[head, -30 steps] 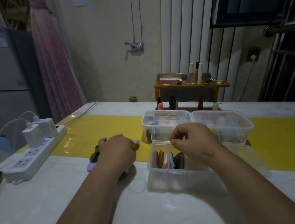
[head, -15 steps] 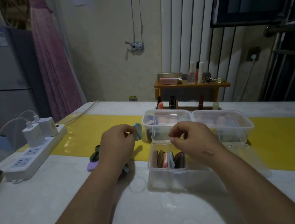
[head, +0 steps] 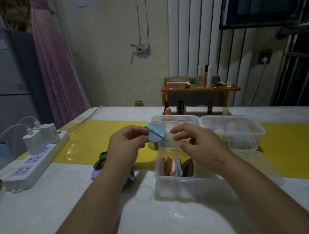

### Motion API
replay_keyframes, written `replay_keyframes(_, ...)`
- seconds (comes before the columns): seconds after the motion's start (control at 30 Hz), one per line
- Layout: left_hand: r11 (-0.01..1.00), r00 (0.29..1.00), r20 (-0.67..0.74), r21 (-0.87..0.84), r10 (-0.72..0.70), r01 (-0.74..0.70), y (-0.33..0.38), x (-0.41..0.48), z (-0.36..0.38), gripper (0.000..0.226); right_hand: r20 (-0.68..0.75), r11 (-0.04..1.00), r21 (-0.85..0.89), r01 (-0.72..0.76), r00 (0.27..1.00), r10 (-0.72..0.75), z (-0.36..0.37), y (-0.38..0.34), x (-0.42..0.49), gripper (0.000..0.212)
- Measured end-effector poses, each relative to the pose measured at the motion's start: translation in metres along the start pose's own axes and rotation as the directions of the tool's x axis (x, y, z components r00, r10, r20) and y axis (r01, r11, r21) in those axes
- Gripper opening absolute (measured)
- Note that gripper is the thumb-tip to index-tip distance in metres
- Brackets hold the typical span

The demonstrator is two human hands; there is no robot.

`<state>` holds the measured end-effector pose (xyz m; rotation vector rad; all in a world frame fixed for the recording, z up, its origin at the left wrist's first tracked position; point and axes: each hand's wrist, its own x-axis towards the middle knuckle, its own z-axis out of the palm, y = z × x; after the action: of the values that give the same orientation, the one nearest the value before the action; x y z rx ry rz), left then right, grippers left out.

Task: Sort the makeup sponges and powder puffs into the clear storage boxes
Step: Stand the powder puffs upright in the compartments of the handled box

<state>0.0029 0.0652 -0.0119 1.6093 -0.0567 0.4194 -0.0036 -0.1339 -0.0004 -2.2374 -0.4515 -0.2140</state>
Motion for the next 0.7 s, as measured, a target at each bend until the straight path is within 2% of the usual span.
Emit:
replay_keyframes(0.17, 1.000, 0.995, 0.100, -0.030, 0.011, -0.008, -0.0028, 0.0004, 0.0015, 0.025, 0.011, 0.998, 0.029, 0.051, 0.999, -0.052, -0.0009, -0.0027, -0.0015, 0.034)
replay_keyframes(0.3, 0.998, 0.977, 0.213, -0.059, 0.004, 0.009, -0.0026, -0.0019, 0.0011, 0.024, -0.078, 0.997, 0.011, 0.076, 0.994, -0.075, -0.0019, -0.0028, -0.0018, 0.026)
replay_keyframes(0.4, 0.996, 0.964, 0.265, -0.083, -0.005, 0.028, -0.0008, -0.0022, 0.0001, 0.019, -0.173, 0.991, 0.068, 0.113, 0.980, -0.099, -0.0059, -0.0043, -0.0022, 0.015)
replay_keyframes(0.5, 0.998, 0.969, 0.245, -0.052, -0.012, 0.025, -0.0020, -0.0009, -0.0020, 0.018, -0.214, 0.992, 0.072, 0.103, 0.973, -0.085, -0.0079, -0.0070, -0.0028, 0.011)
replay_keyframes(0.7, 1.000, 0.980, 0.199, -0.017, -0.014, 0.017, -0.0011, -0.0008, -0.0025, 0.019, -0.186, 0.999, -0.015, 0.034, 0.982, -0.036, -0.0095, -0.0096, -0.0039, 0.014)
